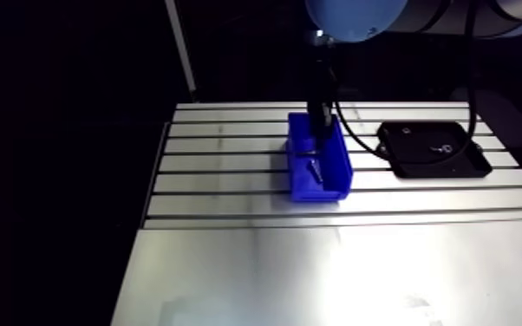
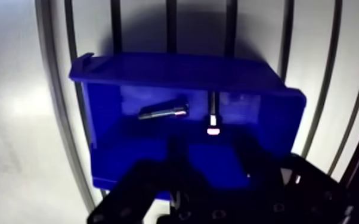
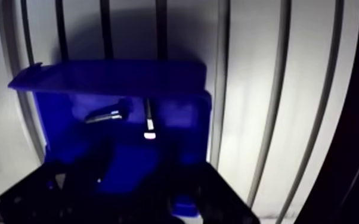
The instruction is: Pick up the M10 bolt from the tray and put it into the blue bin.
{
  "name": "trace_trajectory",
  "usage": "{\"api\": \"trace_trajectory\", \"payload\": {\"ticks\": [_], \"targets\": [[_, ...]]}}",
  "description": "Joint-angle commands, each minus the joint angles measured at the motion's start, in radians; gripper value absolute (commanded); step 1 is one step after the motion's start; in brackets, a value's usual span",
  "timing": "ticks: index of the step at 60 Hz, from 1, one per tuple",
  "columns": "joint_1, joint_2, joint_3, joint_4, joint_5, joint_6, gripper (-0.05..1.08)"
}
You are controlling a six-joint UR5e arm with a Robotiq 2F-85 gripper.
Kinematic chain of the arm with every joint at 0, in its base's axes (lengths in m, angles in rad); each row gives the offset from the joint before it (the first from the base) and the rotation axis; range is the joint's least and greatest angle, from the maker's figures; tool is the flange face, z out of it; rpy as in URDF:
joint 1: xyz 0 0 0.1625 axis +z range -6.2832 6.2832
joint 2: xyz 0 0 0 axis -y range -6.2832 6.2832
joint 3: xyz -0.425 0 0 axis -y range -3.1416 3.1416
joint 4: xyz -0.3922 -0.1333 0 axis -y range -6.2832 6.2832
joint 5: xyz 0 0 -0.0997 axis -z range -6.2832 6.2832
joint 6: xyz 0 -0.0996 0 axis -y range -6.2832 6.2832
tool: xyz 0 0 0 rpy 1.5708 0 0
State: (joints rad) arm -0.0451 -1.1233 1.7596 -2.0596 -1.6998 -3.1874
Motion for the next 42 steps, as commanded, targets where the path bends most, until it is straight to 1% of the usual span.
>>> {"api": "trace_trajectory", "payload": {"ticks": [1,2,3,4,5,6,7,8,9,10,11,12,13,14,15,16,17,18,19,21,22,23,24,25,26,27,28,29,30,31,32,33,34,35,42], "targets": [[0.012,-0.058,-0.019,0.073,0.021,0.032,0.00],[0.014,-0.075,-0.032,0.109,0.031,0.032,0.00],[0.014,-0.075,-0.032,0.109,0.031,0.032,0.00],[0.016,-0.096,-0.049,0.153,0.045,0.035,0.00],[0.016,-0.096,-0.049,0.153,0.045,0.035,0.00],[0.016,-0.115,-0.068,0.202,0.061,0.042,0.00],[0.016,-0.115,-0.068,0.202,0.061,0.042,0.00],[0.016,-0.131,-0.092,0.247,0.080,0.057,0.00],[0.016,-0.131,-0.092,0.247,0.080,0.057,0.00],[0.015,-0.145,-0.116,0.294,0.099,0.084,0.00],[0.015,-0.145,-0.116,0.294,0.099,0.084,0.00],[0.013,-0.156,-0.142,0.338,0.113,0.124,0.00],[0.013,-0.156,-0.142,0.338,0.113,0.124,0.00],[0.009,-0.168,-0.169,0.374,0.126,0.179,0.00],[0.009,-0.168,-0.169,0.374,0.126,0.179,0.00],[0.007,-0.179,-0.197,0.397,0.138,0.257,0.00],[0.007,-0.179,-0.197,0.397,0.138,0.257,0.00],[0.008,-0.188,-0.223,0.404,0.147,0.356,0.00],[0.008,-0.188,-0.223,0.404,0.147,0.356,0.00],[0.005,-0.199,-0.275,0.403,0.154,0.623,0.00],[0.005,-0.199,-0.275,0.403,0.154,0.623,0.00],[0.004,-0.202,-0.298,0.400,0.154,0.778,0.00],[0.004,-0.202,-0.298,0.400,0.154,0.778,0.00],[0.004,-0.204,-0.314,0.395,0.140,0.937,0.00],[0.004,-0.204,-0.314,0.395,0.140,0.937,0.00],[0.002,-0.204,-0.330,0.400,0.133,1.077,0.00],[0.002,-0.204,-0.330,0.400,0.133,1.077,0.00],[0.000,-0.206,-0.340,0.404,0.125,1.195,0.00],[0.000,-0.206,-0.340,0.404,0.125,1.195,0.00],[-0.002,-0.207,-0.344,0.410,0.113,1.272,0.00],[-0.002,-0.207,-0.344,0.410,0.113,1.272,0.00],[-0.002,-0.209,-0.347,0.424,0.097,1.307,0.00],[-0.002,-0.209,-0.347,0.424,0.097,1.307,0.00],[-0.002,-0.210,-0.346,0.442,0.083,1.327,0.00],[-0.005,-0.212,-0.359,0.501,0.084,1.378,0.00]]}}
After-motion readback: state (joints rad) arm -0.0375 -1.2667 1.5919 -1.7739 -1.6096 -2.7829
